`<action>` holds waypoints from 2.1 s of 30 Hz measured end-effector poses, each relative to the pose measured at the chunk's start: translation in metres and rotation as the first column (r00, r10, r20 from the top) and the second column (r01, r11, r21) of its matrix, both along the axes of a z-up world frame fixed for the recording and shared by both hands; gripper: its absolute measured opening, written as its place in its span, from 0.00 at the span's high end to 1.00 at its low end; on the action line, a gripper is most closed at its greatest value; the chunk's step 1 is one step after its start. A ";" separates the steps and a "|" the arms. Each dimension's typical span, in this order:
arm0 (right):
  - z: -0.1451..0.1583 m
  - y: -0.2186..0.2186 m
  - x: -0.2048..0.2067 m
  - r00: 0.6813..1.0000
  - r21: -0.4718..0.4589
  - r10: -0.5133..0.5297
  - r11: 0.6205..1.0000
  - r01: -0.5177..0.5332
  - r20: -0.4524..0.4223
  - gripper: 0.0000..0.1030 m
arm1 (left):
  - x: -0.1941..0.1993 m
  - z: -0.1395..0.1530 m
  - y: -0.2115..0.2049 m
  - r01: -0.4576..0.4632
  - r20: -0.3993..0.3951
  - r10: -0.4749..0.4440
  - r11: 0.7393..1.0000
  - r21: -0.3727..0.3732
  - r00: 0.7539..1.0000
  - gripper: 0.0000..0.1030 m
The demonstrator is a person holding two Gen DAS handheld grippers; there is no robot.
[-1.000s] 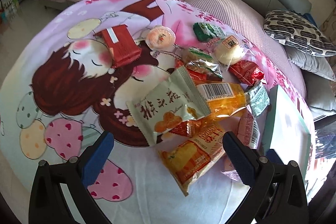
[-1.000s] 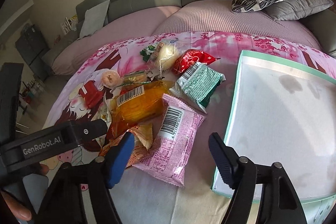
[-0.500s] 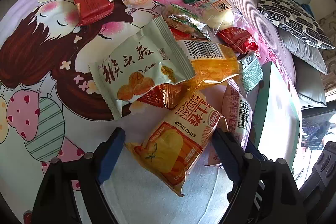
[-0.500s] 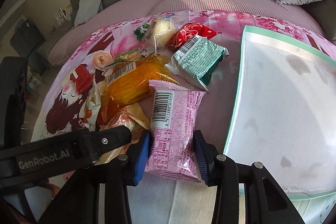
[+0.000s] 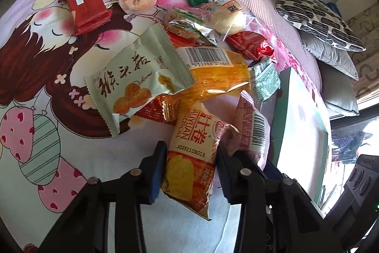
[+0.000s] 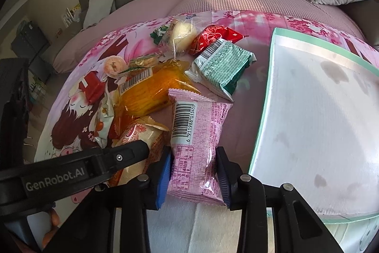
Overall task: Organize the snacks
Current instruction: 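Grasp the pink pastry with the right tool while the left tool grasps the yellow bread pack, then lower both packs into the tray and open both tools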
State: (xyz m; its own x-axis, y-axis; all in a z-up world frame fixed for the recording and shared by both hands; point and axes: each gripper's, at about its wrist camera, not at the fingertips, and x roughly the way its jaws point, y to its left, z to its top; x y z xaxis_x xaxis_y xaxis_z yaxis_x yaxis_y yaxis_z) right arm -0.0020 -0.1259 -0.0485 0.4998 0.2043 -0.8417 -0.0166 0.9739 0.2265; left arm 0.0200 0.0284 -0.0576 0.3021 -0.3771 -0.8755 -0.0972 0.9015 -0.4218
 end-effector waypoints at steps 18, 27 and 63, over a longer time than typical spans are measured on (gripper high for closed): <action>0.033 -0.016 -0.010 0.994 0.046 -0.053 0.998 0.049 0.095 0.63 | -0.003 0.036 -0.008 0.022 0.144 -0.019 1.000 -0.014 0.989 0.67; 0.041 -0.029 -0.011 0.990 0.057 -0.089 0.995 0.083 0.107 0.63 | -0.004 0.046 -0.016 0.051 0.181 -0.048 0.999 -0.013 0.982 0.67; 0.022 -0.241 -0.034 0.750 -0.050 -0.660 0.749 0.661 0.046 0.63 | 0.038 0.017 -0.233 0.530 0.275 -0.582 0.812 0.244 0.765 0.66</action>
State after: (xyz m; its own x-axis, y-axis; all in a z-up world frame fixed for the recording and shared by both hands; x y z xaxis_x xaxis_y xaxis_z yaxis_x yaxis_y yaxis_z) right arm -0.0355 -0.3666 -0.0267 0.5113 -0.2338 -0.8270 0.6311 0.7553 0.1767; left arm 0.0582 -0.2049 -0.0407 0.3516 -0.4460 -0.8231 0.5572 0.8062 -0.1988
